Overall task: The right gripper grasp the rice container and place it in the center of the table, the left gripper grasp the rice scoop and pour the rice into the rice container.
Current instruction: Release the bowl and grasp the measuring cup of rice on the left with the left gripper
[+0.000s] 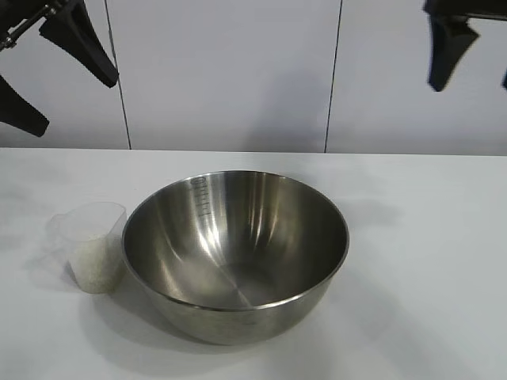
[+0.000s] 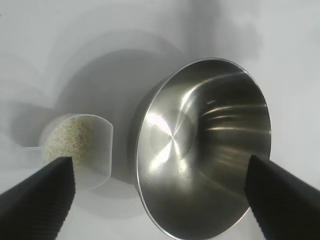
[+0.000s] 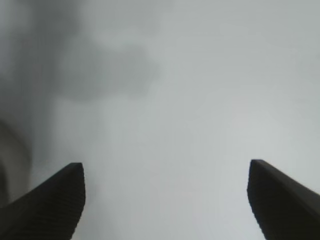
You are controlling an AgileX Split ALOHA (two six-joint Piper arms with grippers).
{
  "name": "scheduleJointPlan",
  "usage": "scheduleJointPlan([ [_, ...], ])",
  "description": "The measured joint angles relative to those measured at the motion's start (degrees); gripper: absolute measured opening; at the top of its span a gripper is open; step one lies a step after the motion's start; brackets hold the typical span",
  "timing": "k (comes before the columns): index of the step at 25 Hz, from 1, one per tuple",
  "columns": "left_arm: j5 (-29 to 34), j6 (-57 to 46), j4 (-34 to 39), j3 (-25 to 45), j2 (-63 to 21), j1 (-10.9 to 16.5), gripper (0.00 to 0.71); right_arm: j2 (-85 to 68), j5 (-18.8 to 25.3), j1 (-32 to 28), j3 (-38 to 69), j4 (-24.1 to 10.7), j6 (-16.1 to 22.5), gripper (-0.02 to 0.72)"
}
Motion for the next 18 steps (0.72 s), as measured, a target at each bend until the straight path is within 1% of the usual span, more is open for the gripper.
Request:
scheduleJointPlan([
  [5, -0.12, 0.00, 0.00, 0.00, 0.00, 0.00, 0.664, -7.69, 0.00, -1.03, 4.34, 4.18, -0.75, 0.580],
  [8, -0.12, 0.00, 0.00, 0.00, 0.00, 0.00, 0.664, -16.96, 0.06, -1.03, 9.95, 5.99, -0.87, 0.578],
  [10, -0.12, 0.00, 0.00, 0.00, 0.00, 0.00, 0.664, -24.21, -0.69, -1.03, 14.24, 6.73, -0.87, 0.578],
  [12, -0.12, 0.00, 0.00, 0.00, 0.00, 0.00, 0.664, -32.59, -3.18, -1.03, 19.39, 6.95, -0.87, 0.578],
  [15, -0.12, 0.00, 0.00, 0.00, 0.00, 0.00, 0.664, -47.35, -8.73, -1.03, 27.18, 6.81, -0.87, 0.578],
  [17, -0.12, 0.00, 0.00, 0.00, 0.00, 0.00, 0.664, -55.84, -12.01, -1.03, 32.30, 5.99, -0.58, 0.578],
  [18, -0.12, 0.00, 0.00, 0.00, 0.00, 0.00, 0.664, -60.10, -12.92, -0.92, 34.97, 5.57, 0.28, 0.578],
])
